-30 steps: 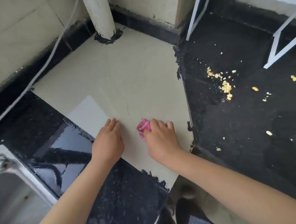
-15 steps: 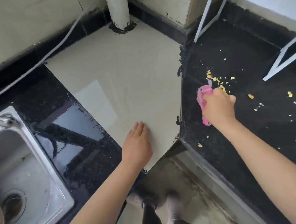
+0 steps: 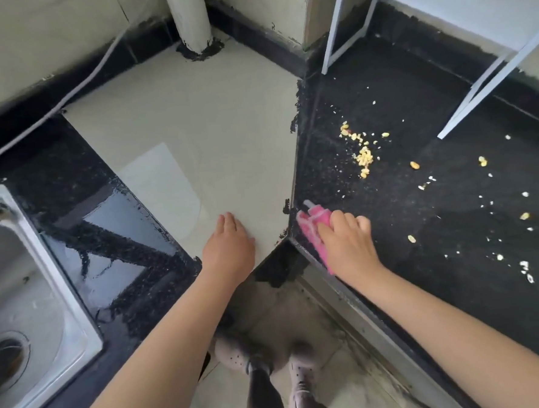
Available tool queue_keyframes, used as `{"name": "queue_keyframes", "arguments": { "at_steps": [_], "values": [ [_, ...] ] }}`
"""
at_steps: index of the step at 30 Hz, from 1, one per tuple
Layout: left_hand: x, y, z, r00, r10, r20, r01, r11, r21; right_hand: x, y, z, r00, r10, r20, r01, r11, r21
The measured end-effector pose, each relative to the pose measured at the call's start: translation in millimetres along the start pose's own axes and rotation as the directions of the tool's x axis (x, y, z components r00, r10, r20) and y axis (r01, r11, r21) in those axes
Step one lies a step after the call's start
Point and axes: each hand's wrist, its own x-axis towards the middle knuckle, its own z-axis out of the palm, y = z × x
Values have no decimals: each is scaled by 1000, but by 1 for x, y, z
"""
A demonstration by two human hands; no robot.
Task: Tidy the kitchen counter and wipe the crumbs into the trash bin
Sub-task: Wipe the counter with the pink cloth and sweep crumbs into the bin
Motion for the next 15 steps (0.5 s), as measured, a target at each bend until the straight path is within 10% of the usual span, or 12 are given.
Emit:
{"name": "queue_keyframes", "arguments": {
  "at_steps": [7, 15],
  "values": [
    [0, 4, -5, 1000, -2, 28, -1, 996, 88, 30, 64, -39, 963, 261, 61, -261, 965, -6],
    [3, 4, -14, 996, -9, 86, -2, 991, 132, 29, -23, -30, 997, -72, -2, 71, 994, 85]
  ]
}}
